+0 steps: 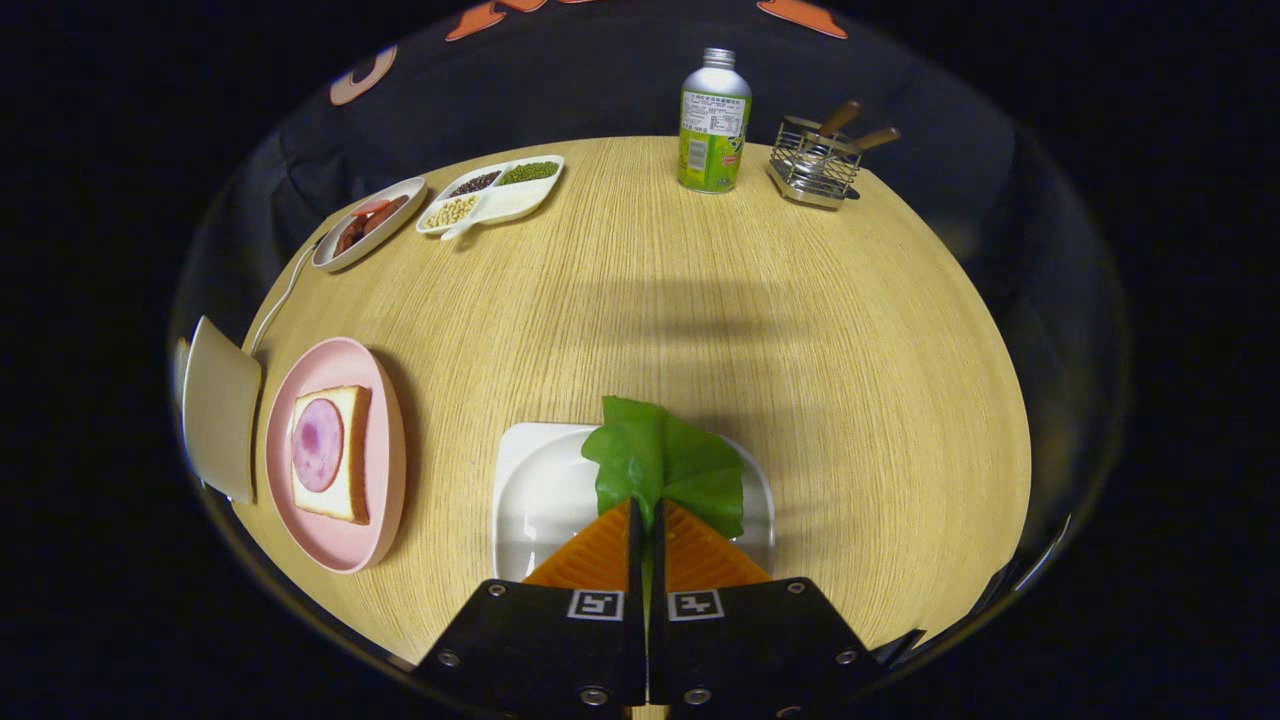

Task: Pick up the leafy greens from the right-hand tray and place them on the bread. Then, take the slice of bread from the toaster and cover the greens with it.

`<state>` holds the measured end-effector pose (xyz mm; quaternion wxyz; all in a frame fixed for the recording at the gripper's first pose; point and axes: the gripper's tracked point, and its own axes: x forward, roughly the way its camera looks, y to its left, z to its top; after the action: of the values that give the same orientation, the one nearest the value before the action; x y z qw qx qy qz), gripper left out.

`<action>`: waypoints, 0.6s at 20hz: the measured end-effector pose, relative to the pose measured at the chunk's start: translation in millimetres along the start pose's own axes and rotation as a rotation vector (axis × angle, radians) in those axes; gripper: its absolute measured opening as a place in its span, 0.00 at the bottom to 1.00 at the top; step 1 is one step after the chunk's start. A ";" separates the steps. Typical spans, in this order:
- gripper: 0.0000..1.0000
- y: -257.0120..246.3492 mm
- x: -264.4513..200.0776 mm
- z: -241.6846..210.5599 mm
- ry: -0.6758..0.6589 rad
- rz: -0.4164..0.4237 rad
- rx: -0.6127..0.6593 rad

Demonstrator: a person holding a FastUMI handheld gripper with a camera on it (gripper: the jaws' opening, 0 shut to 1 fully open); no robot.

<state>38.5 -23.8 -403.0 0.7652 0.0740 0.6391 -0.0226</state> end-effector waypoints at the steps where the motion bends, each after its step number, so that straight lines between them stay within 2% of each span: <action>1: 0.01 2.6 -1.8 0.0 -0.005 0.015 0.011; 12: 0.01 35.7 -65.4 30.8 -0.147 0.146 0.040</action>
<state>61.2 3.2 -330.5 0.8081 0.1341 0.5733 0.0151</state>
